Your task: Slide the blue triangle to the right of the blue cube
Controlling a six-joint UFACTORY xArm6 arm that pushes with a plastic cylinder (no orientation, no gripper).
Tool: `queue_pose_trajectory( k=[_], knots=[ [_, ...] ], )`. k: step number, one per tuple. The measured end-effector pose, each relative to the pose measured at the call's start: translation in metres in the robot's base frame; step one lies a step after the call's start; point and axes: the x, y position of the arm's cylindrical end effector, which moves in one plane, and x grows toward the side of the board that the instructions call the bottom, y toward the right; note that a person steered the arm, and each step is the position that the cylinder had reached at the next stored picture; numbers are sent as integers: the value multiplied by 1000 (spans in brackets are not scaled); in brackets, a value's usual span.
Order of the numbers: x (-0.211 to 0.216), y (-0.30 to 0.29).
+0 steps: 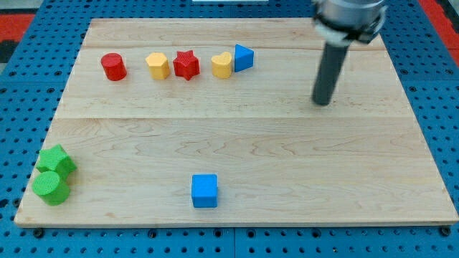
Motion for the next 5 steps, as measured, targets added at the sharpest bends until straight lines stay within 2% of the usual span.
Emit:
queue_pose_trajectory(
  k=[1, 2, 3, 5],
  knots=[
    [-98, 4],
    [-167, -52],
    [-155, -125],
    [-46, -166]
  ],
)
